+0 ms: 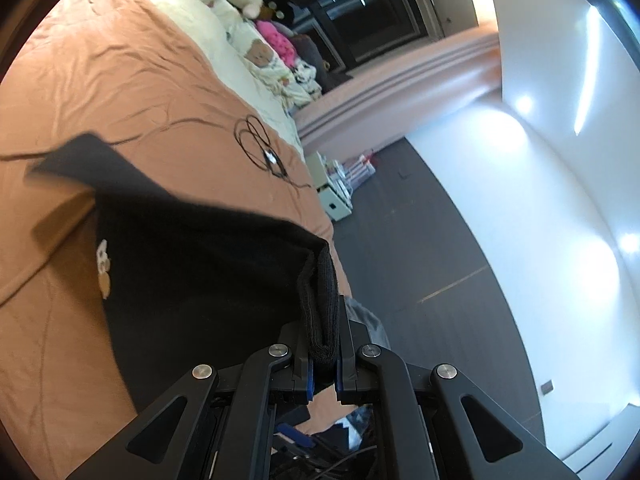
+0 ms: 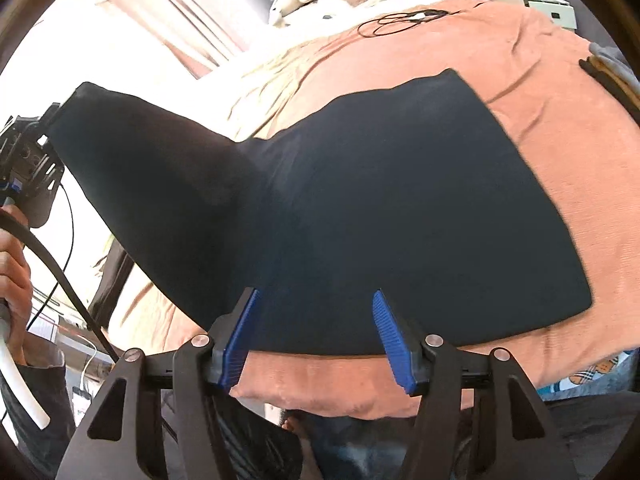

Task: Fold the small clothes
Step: 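Lower the folded edge onto the T-shirt and open both grippers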

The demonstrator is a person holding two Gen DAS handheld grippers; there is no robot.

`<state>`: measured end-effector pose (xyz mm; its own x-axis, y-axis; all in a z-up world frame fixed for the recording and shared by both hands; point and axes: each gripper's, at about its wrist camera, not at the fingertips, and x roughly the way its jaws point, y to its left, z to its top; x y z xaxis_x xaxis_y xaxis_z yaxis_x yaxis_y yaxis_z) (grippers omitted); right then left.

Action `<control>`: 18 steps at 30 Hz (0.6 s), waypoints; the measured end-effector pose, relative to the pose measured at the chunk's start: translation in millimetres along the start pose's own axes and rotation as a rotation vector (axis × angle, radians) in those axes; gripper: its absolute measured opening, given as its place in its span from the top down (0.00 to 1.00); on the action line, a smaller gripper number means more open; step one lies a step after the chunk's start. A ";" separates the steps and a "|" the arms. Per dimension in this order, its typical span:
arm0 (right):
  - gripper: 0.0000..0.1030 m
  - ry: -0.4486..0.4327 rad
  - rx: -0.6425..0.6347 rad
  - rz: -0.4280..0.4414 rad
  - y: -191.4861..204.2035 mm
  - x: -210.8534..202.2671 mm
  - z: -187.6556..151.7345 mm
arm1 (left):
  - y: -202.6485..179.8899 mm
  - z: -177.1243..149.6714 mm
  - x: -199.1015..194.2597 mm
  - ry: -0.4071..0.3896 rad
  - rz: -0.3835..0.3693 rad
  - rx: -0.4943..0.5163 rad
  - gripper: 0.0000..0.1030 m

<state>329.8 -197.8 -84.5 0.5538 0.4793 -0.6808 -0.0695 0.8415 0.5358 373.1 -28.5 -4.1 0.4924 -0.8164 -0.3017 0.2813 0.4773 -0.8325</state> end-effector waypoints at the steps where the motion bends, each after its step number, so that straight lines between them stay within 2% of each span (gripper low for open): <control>1: 0.45 -0.005 0.003 -0.006 -2.8 -3.3 0.8 | -2.2 -1.1 6.7 0.014 0.001 0.005 0.94; 7: 0.45 -0.048 0.046 -0.016 -13.8 -25.3 -10.2 | -13.3 -8.7 43.3 0.086 0.001 0.031 0.94; 10: 0.45 -0.069 0.073 -0.009 -37.2 -59.9 -12.2 | -19.6 -16.1 63.9 0.124 0.009 0.042 0.94; 18: 0.45 -0.127 0.146 -0.006 -72.8 -93.1 -18.2 | -29.3 -44.0 121.5 0.237 0.021 0.063 0.94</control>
<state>268.2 -299.1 -69.2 0.6545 0.4315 -0.6208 0.0502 0.7945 0.6051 388.4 -156.1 -36.8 0.2938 -0.8560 -0.4255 0.3279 0.5084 -0.7963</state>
